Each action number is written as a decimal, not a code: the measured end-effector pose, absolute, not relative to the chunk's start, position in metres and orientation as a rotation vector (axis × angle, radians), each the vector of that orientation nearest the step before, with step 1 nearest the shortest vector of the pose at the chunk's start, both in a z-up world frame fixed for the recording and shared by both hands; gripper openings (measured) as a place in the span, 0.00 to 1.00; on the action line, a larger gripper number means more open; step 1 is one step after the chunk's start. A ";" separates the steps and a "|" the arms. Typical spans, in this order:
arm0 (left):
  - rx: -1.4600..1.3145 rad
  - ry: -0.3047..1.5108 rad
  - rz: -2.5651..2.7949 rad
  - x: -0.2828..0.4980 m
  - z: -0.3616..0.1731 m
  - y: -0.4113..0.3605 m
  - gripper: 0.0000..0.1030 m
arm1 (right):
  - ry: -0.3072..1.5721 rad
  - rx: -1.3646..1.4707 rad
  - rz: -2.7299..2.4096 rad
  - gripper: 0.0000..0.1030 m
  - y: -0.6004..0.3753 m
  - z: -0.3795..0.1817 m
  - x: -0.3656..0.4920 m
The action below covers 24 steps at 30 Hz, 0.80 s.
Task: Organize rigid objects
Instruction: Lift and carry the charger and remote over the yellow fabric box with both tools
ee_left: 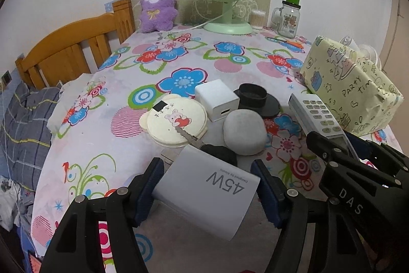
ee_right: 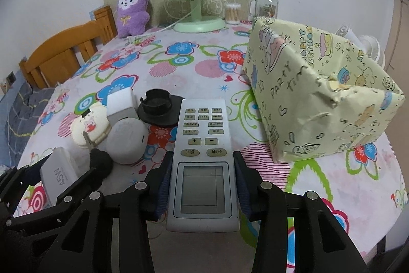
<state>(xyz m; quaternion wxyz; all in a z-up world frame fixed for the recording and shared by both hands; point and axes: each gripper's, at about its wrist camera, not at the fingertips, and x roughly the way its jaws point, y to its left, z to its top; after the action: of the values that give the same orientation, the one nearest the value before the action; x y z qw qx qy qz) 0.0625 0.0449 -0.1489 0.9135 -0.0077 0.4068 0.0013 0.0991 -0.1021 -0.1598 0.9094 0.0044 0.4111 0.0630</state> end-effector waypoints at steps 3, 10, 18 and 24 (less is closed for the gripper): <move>-0.007 0.825 -0.001 0.058 -0.143 0.042 0.70 | 0.836 0.015 0.130 0.45 -0.105 -0.153 0.095; -0.005 0.804 0.007 0.049 -0.127 0.035 0.70 | 0.810 0.016 0.140 0.45 -0.112 -0.134 0.086; 0.003 0.768 0.017 0.042 -0.100 0.025 0.70 | 0.770 0.023 0.184 0.45 -0.123 -0.100 0.080; 0.003 0.740 -0.007 0.039 -0.080 0.012 0.70 | 0.713 -0.006 0.203 0.45 -0.125 -0.069 0.077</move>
<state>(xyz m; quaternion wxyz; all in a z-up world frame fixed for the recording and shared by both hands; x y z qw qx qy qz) 0.0393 0.0116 -0.0798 0.9324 0.0013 0.3615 -0.0032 0.0767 -0.1250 -0.0692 0.9321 -0.0031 0.3483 0.0994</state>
